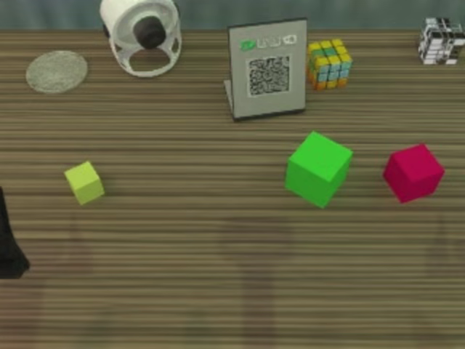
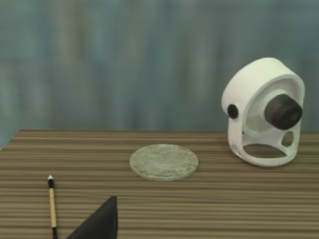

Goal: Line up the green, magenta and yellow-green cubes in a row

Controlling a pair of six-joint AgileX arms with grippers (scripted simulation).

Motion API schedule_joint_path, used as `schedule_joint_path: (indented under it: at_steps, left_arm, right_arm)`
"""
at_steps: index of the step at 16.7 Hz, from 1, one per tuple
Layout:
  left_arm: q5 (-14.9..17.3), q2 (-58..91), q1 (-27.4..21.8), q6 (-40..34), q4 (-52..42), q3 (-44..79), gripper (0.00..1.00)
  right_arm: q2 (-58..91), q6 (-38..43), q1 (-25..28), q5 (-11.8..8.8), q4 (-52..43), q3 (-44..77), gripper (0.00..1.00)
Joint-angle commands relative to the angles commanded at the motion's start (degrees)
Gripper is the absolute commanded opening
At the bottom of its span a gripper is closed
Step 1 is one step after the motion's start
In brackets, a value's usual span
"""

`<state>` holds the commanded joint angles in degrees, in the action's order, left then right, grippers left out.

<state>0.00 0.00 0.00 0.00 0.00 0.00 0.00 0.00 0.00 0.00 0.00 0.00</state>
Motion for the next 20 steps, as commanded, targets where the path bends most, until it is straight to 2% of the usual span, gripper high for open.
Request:
schedule_joint_path:
  at_steps: [4, 8, 12, 20]
  left_arm:
    - [0.08, 1.75, -0.24, 0.91, -1.15, 1.72, 1.00]
    - [0.17, 12.54, -1.22, 6.04, -7.90, 12.01, 1.00]
    - [0.06, 32.37, -2.56, 14.27, -19.12, 28.32, 1.00]
    - [-0.17, 83.45, -5.80, 33.12, -45.38, 64.59, 1.00]
  right_arm:
    - [0.00, 0.00, 0.00, 0.00, 0.00, 0.00, 1.00]
    - [0.00, 0.00, 0.00, 0.00, 0.00, 0.00, 1.00]
    - [0.00, 0.00, 0.00, 0.00, 0.00, 0.00, 1.00]
    - [0.00, 0.00, 0.00, 0.00, 0.00, 0.00, 1.00]
